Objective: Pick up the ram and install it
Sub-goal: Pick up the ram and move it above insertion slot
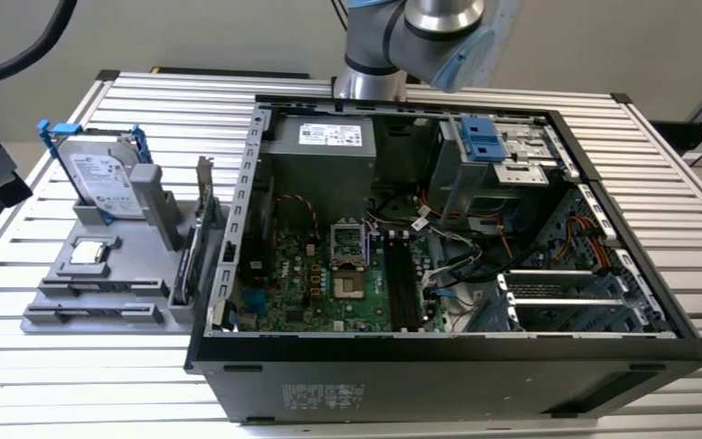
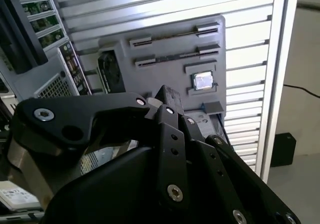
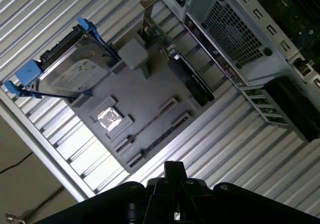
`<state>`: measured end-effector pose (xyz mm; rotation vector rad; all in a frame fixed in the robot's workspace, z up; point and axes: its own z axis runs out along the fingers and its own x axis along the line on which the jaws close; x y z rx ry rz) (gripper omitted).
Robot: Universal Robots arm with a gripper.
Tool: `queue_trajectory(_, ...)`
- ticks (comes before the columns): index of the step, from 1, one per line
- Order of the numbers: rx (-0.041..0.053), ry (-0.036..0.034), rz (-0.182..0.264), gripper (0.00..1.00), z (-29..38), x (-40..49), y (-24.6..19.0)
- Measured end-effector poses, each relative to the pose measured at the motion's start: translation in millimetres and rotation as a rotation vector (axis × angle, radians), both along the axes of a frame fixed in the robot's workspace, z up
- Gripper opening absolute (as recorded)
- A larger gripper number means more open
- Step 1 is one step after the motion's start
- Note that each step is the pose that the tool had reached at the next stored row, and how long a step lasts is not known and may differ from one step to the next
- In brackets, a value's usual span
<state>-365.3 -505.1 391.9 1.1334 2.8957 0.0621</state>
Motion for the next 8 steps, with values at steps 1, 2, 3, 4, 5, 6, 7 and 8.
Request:
queue_trajectory(1,-0.0001,0.0,-0.007,0.0,0.0,0.0,0.0)
queue_trajectory(2,0.0,0.0,-0.014,0.0,0.0,0.0,0.0)
queue_trajectory(3,0.0,0.0,-0.021,0.0,0.0,0.0,0.0)
queue_trajectory(4,0.0,0.0,-0.028,0.0,0.0,0.0,0.0)
queue_trajectory(5,0.0,0.0,-0.036,0.0,0.0,0.0,0.0)
queue_trajectory(6,0.0,0.0,-0.043,0.0,0.0,0.0,0.0)
queue_trajectory(7,0.0,0.0,-0.051,0.0,0.0,0.0,0.0)
queue_trajectory(8,-0.0001,0.0,-0.061,0.0,0.0,0.0,0.0)
